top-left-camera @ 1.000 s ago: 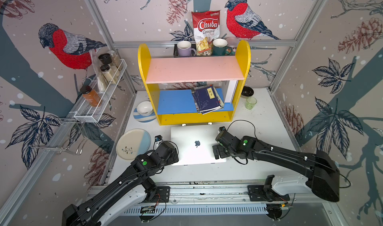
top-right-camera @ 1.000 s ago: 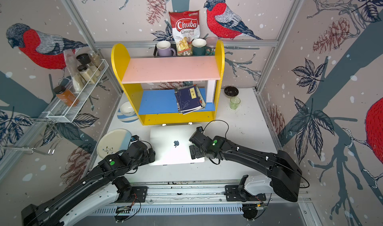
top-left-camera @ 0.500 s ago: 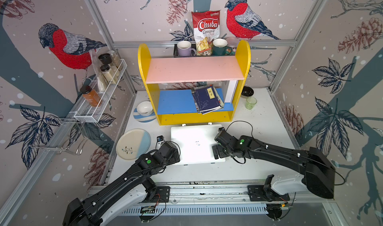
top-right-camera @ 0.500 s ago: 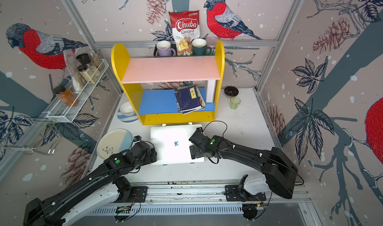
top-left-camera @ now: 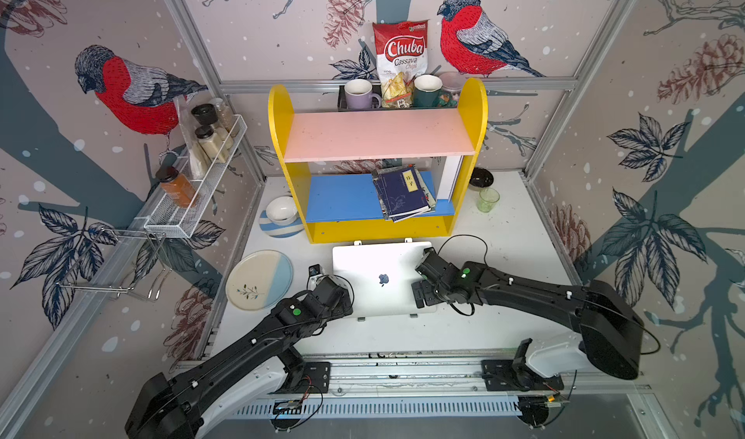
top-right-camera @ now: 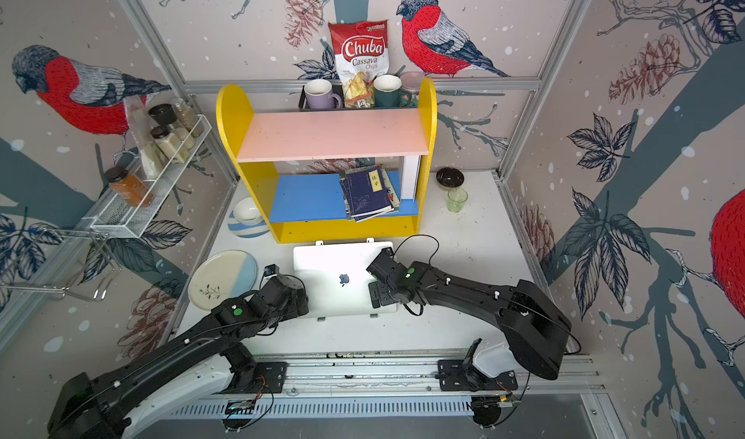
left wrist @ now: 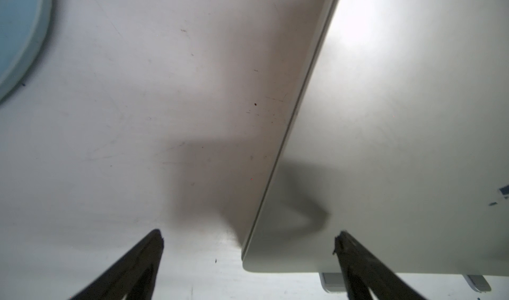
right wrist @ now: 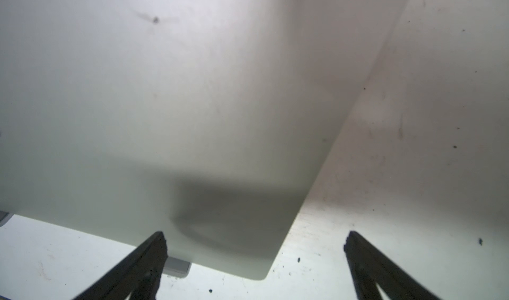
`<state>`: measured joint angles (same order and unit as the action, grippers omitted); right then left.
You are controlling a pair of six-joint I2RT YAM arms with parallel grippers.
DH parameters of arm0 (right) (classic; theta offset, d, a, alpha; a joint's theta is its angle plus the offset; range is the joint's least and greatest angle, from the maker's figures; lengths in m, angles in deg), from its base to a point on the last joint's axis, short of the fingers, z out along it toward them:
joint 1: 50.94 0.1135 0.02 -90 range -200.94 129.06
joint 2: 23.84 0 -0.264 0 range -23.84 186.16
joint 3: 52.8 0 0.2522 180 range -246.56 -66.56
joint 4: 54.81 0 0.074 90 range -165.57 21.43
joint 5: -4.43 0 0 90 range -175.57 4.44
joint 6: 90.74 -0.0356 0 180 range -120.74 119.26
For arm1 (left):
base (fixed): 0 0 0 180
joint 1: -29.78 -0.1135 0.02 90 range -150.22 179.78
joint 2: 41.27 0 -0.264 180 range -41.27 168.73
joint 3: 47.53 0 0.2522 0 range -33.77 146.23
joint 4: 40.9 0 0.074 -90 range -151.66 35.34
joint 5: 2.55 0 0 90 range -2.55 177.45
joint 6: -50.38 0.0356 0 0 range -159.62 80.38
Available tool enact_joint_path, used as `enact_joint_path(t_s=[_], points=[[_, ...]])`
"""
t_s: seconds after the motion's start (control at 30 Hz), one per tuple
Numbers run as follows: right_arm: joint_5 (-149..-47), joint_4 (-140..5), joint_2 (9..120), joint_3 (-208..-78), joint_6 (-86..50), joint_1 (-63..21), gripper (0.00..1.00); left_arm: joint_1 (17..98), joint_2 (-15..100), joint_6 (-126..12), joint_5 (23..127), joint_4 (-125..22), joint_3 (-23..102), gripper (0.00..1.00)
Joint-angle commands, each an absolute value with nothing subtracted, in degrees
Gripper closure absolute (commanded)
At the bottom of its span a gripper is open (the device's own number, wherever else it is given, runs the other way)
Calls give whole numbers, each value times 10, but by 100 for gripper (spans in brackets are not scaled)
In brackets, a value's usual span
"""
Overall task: Close the laptop lid and set it aside
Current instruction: Close the lid of the laptop.
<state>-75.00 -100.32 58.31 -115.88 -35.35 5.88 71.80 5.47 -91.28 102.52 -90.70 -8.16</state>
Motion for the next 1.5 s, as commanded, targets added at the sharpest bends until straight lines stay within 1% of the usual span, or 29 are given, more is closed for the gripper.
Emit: enact_joint_path(t_s=[0.0, 0.5, 0.6, 0.73, 0.93, 1.27, 1.47], points=[[-751, -989, 589, -1159, -351, 56, 0, 720, 59, -913, 1037, -881, -86, 3], [-747, -973, 601, -1157, -345, 47, 0, 720, 81, -913, 1046, -840, -108, 4], [-760, -945, 583, -1137, -341, 44, 0, 720, 62, -909, 1047, -814, -120, 4], [-793, -896, 551, -1101, -339, 26, 0, 720, 7, -901, 1049, -746, -160, 4], [-851, -822, 520, -1059, -330, -3, 7, 720, -68, -883, 1064, -683, -209, 4], [-956, -723, 508, -993, -327, -61, 23, 719, -128, -851, 1066, -635, -269, 5], [-999, -658, 493, -949, -325, -88, 26, 719, -133, -839, 1062, -566, -310, 4]])
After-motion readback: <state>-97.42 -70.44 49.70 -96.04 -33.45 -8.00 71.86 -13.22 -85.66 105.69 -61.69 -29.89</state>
